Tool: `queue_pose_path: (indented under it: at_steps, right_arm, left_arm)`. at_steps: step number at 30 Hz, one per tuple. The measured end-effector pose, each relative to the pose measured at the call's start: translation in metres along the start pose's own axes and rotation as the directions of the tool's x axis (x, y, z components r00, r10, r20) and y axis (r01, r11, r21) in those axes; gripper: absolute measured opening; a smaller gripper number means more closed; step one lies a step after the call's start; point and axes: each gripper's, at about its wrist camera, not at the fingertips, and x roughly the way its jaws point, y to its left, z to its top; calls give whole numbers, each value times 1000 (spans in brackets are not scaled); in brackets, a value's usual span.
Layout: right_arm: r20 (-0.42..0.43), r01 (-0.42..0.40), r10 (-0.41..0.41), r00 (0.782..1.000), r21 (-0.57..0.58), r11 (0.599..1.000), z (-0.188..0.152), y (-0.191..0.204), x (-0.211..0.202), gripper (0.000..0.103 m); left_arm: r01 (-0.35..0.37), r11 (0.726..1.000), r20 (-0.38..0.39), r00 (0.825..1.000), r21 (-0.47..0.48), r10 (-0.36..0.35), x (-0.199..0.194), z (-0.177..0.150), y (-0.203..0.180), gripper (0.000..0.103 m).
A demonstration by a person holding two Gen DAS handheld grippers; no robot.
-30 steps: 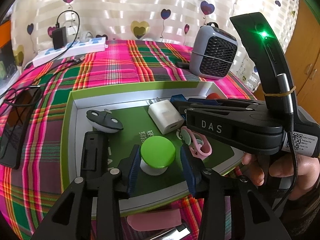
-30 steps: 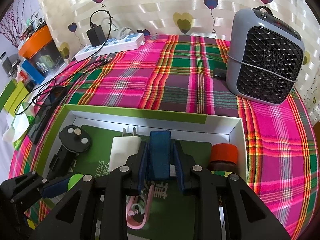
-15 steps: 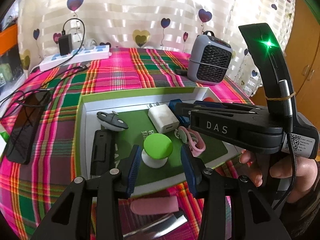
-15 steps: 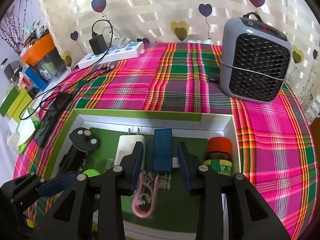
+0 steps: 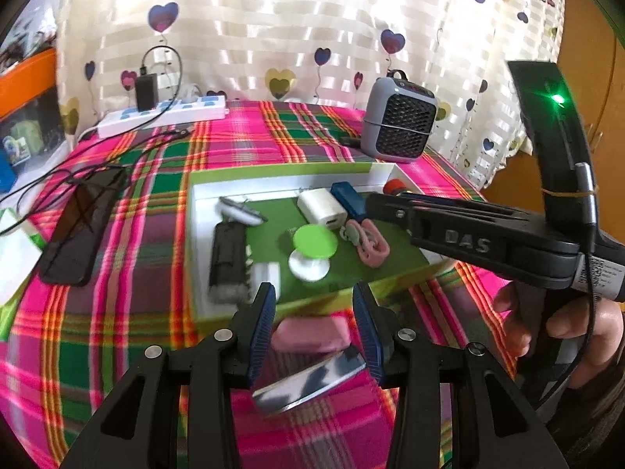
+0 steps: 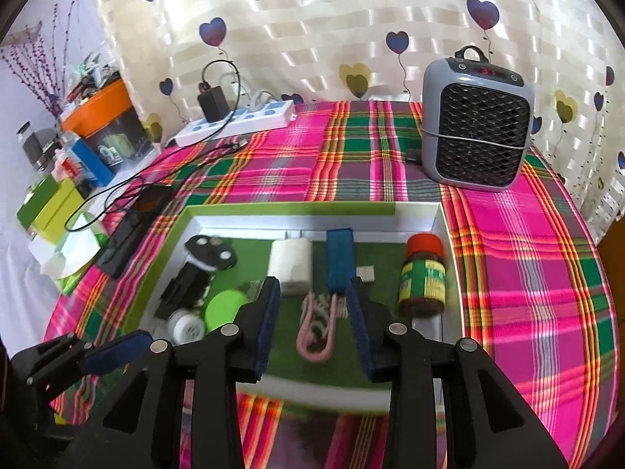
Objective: Organize rigid objects
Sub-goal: 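Open both grippers and withdraw them from the tray, then grasp the silver lighter with the left gripper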
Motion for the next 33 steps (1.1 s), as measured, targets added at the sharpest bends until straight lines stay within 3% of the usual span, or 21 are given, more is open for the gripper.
queue_pose_path:
  at_steps: [11,19,27,33]
  right_arm:
    - [25,-49,49,998,-22,999,-32,13,-24,37]
    - [16,-67,67,998,-20,998,-53,16,-29,37]
    - [4,-66,66,998,15,998,-64,11,-29,37]
    - [-1,-62,62,998,23,998,-66,9,-28,37]
  left_arm:
    - [22,999,-15,1000,26,-21,-27,-31,17,40]
    - [71,996,-78,995,59,-66,-11,-45,20,40]
    - [62,989,-120,992,138,-45,8,-40,12,40]
    - [96,978,-153,986,183,-68,10,-43,3,41]
